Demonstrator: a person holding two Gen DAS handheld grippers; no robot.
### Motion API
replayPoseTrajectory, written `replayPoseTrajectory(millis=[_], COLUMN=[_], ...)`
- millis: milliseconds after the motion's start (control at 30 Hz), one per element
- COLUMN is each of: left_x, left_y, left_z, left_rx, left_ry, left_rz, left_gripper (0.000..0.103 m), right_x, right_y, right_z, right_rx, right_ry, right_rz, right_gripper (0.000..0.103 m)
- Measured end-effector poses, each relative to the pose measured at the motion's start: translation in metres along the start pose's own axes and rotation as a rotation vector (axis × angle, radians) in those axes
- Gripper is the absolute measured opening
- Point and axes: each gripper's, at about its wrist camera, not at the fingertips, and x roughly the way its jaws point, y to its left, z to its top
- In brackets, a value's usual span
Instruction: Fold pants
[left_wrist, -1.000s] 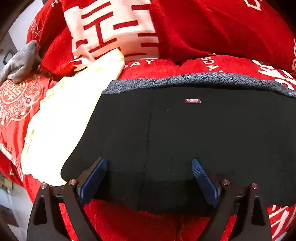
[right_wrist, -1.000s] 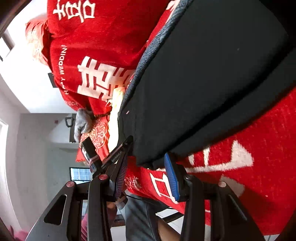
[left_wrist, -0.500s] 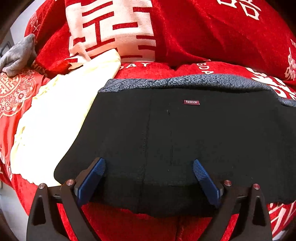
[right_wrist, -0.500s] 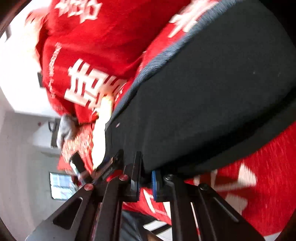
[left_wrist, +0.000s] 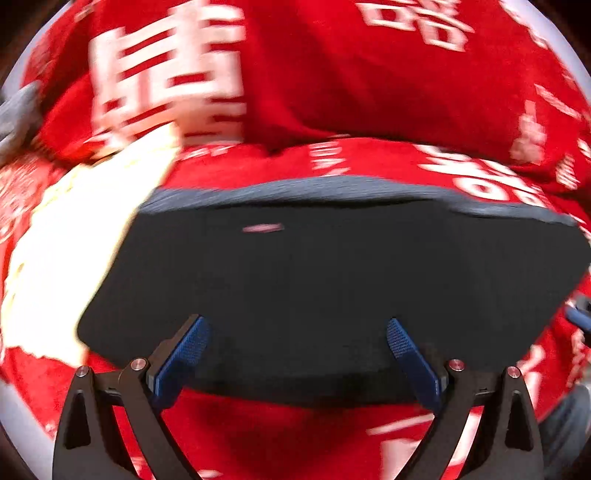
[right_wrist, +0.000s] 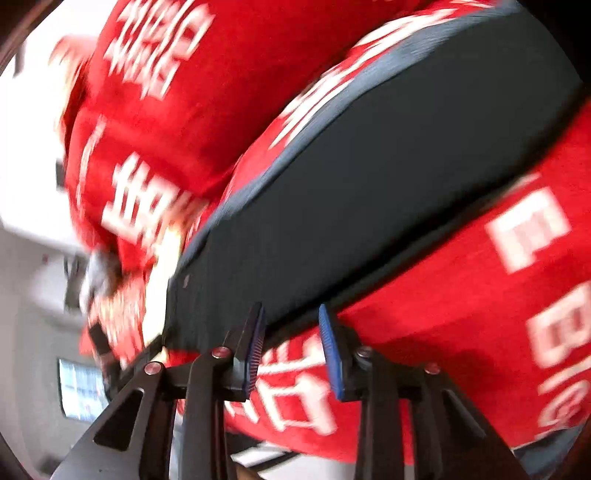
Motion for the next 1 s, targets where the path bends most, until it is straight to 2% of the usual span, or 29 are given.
replayPoseTrajectory(millis=[67,133,200,233,267,300,333,367,467,533,633,800,867,900,1000], left_x=[0.002,0.009,0.025,0.036,0.04,0.036,0.034,0.033,0.035,0.035,0.037,0.037,0.037,0.037,0.037], left_y=[-0.029,-0.051,-0.068,-0.072,-0.078,-0.08,-0.083,-0.083,-0.078,-0.081,-0.082,-0.083,-0.082,-0.083,-0.083], left_z=[0.004,0.006,0.001,-0.002,-0.009,-0.011,-0.013,-0.013,-0.012,-0.011,-0.01,-0.015,-0.015,-0.014,-0.014], left_rx=[0.04,0.063,0.065,0.063,0.066,0.072,0.084,0.085,0.056,0.068,0.067,0.062,0.059,0.058,0.052], left_ry=[0.002,0.017,0.07,0.113,0.106,0.069,0.064,0.061,0.086,0.085,0.084,0.074,0.078,0.082,0.086], left_rz=[-0.045,-0.066,-0.096,-0.101,-0.065,-0.049,-0.04,-0.04,-0.063,-0.054,-0.046,-0.039,-0.037,-0.035,-0.032], left_gripper=[0.098,0.098,0.098,0.098,0.103,0.103,0.103,0.103,0.103,0.103,0.103,0.103,0.103,0.103,0.103], right_x=[-0.012,-0.015,-0.015,-0.013,-0.012,-0.012,-0.013,-0.016,-0.022,-0.021,-0.032,-0.074,-0.087,-0.091,-0.098], right_y=[-0.015,-0.022,-0.03,-0.032,-0.037,-0.04,-0.042,-0.04,-0.029,-0.034,-0.059,-0.053,-0.051,-0.051,-0.07], right_z=[0.011,0.016,0.019,0.019,0.019,0.019,0.019,0.021,0.023,0.026,0.025,0.031,0.043,0.048,0.062], right_rx=[0.067,0.1,0.119,0.132,0.154,0.175,0.179,0.153,0.064,0.056,0.155,0.081,0.055,0.059,0.148], right_ry=[-0.036,-0.055,-0.068,-0.073,-0.078,-0.087,-0.093,-0.108,-0.123,-0.118,-0.115,-0.195,-0.222,-0.24,-0.281], right_rz=[0.019,0.003,-0.008,-0.034,-0.044,-0.022,-0.019,-0.027,-0.062,-0.126,-0.055,-0.112,-0.146,-0.156,-0.179], right_gripper=[0.034,0.034,0.034,0.034,0.034,0.034,0.028,0.012,0.008,0.008,0.008,0.013,0.037,0.054,0.055])
